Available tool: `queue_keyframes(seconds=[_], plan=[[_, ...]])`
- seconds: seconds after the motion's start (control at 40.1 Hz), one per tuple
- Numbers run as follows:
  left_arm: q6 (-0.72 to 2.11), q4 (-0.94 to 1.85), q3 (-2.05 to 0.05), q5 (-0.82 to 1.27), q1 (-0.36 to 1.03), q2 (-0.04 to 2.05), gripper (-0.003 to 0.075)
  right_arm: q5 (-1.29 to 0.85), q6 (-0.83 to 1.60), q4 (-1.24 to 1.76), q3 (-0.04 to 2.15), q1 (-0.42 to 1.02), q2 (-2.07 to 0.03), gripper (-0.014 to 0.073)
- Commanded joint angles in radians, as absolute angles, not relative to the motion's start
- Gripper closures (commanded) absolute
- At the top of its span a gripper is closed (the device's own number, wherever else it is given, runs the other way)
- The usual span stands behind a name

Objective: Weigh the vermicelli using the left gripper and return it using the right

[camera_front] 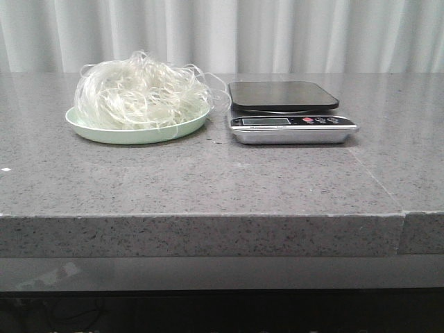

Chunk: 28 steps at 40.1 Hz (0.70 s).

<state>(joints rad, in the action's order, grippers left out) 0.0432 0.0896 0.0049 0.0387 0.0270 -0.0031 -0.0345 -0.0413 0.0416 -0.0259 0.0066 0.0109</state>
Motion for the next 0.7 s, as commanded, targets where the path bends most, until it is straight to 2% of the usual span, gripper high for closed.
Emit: queue_keyframes(seconds=[0.0,0.673], plan=[[0.039,0.1,0.041,-0.041,0.026,-0.026,0.0566,0.059,-0.037,0.042,-0.023,0.007,0.028,0.0435],[0.039,0.1,0.041,-0.041,0.026,-0.026,0.0566,0.058,-0.037,0.042,-0.023,0.026,0.027,0.0435]])
